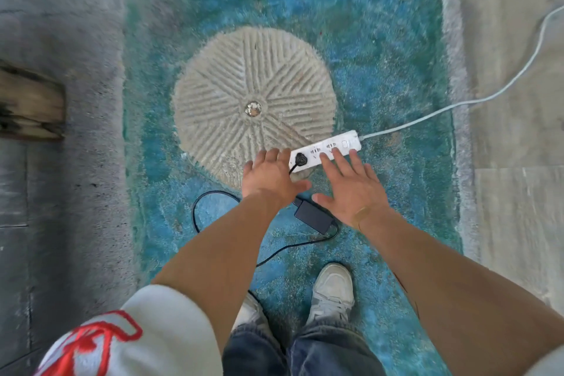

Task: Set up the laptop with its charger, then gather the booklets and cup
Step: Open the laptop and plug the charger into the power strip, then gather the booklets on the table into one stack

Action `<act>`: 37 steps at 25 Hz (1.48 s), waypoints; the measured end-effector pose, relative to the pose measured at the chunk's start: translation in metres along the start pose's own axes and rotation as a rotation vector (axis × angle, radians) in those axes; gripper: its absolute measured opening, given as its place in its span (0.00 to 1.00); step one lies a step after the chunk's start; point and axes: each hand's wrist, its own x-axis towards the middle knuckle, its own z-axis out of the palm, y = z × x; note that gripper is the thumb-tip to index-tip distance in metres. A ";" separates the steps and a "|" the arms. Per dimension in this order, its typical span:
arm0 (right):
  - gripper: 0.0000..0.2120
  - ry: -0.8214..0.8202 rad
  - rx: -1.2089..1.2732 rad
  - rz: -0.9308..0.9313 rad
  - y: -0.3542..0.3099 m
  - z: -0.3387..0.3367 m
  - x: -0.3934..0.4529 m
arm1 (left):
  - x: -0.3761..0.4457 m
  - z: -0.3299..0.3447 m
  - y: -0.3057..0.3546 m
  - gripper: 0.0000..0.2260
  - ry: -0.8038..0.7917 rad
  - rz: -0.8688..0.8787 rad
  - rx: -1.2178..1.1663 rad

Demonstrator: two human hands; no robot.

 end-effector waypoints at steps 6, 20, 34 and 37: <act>0.38 0.084 -0.043 0.015 -0.027 -0.108 -0.079 | -0.089 -0.100 -0.013 0.43 0.015 0.094 0.028; 0.39 0.367 0.035 -0.042 -0.126 -0.388 -0.381 | -0.404 -0.394 -0.005 0.46 0.382 0.113 -0.139; 0.39 0.680 -0.162 -0.427 -0.244 -0.568 -0.513 | -0.634 -0.498 -0.088 0.44 0.835 -0.184 -0.258; 0.39 0.698 -0.228 -0.556 -0.283 -0.577 -0.516 | -0.673 -0.487 -0.115 0.45 0.909 -0.297 -0.297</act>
